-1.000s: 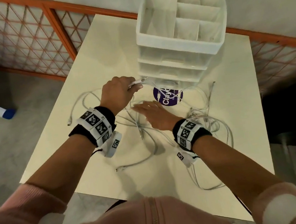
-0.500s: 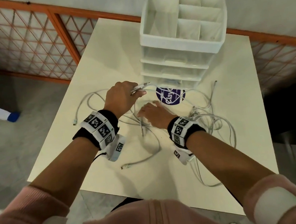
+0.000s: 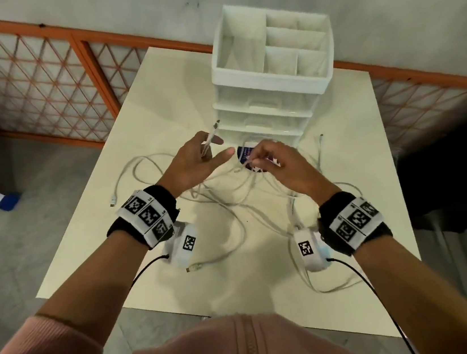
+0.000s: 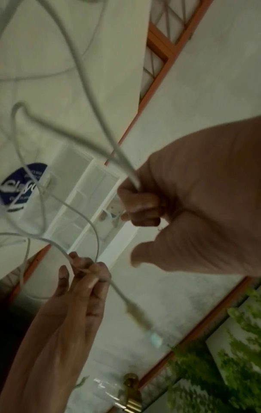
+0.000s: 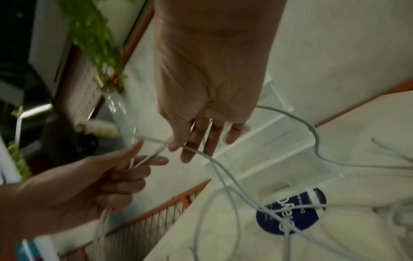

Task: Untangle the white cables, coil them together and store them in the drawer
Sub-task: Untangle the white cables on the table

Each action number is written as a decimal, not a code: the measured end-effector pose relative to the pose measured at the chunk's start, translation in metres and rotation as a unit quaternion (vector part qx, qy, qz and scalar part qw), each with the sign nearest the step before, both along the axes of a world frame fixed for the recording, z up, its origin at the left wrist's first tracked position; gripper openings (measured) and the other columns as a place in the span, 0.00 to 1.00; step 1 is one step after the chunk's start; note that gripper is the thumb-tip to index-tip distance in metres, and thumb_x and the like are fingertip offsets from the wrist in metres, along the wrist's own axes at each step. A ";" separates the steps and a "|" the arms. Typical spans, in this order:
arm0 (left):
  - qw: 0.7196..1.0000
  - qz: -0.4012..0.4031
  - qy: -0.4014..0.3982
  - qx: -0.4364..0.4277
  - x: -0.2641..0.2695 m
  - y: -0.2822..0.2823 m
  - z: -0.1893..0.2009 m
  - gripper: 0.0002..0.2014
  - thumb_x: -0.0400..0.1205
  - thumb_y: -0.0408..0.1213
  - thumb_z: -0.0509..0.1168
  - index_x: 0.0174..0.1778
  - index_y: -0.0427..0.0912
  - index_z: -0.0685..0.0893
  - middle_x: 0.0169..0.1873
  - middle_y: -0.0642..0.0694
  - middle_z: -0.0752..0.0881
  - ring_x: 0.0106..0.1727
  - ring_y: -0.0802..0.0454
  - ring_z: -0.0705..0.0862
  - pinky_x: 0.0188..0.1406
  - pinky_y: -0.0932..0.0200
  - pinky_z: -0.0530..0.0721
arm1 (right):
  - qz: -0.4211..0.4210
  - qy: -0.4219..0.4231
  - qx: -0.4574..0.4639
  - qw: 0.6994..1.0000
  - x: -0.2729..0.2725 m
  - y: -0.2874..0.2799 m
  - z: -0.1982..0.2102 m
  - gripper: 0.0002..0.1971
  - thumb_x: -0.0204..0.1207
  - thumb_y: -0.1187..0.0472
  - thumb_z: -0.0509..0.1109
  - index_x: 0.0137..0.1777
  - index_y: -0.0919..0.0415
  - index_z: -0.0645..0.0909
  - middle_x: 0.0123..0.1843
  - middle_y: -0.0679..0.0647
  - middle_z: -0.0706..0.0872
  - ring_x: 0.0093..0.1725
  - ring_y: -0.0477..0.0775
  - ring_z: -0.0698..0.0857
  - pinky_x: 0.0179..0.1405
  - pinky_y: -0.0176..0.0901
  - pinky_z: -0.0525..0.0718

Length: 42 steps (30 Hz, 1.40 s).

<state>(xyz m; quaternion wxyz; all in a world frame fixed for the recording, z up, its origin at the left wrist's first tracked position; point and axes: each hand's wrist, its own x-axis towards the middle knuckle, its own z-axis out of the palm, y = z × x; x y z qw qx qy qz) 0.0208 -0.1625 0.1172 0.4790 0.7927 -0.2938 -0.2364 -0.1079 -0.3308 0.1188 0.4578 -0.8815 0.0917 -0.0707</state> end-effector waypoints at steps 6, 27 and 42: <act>0.983 -0.035 0.136 -0.122 -0.032 -0.016 0.015 0.20 0.83 0.50 0.60 0.54 0.33 0.77 0.21 0.62 0.71 0.23 0.63 0.68 0.30 0.64 0.69 | -0.045 -0.009 0.077 0.996 -0.003 0.010 0.010 0.04 0.83 0.65 0.61 0.46 0.58 0.73 0.35 0.48 0.85 0.38 0.48 0.85 0.46 0.39 0.82; 0.928 -0.068 0.214 -0.299 -0.044 -0.026 0.066 0.18 0.90 0.45 0.42 0.36 0.45 0.66 0.23 0.54 0.66 0.21 0.59 0.61 0.21 0.67 0.66 | 0.024 0.125 -0.063 0.990 -0.009 0.010 -0.013 0.06 0.68 0.48 0.78 0.41 0.46 0.85 0.58 0.48 0.76 0.60 0.54 0.71 0.69 0.56 0.69; 0.977 -0.128 -0.156 0.068 -0.033 -0.011 0.040 0.09 0.76 0.43 0.73 0.33 0.44 0.87 0.22 0.45 0.81 0.22 0.59 0.74 0.29 0.59 0.72 | 0.037 0.065 0.017 0.997 -0.013 -0.021 0.057 0.08 0.71 0.61 0.78 0.37 0.58 0.80 0.26 0.46 0.79 0.25 0.44 0.76 0.26 0.41 0.74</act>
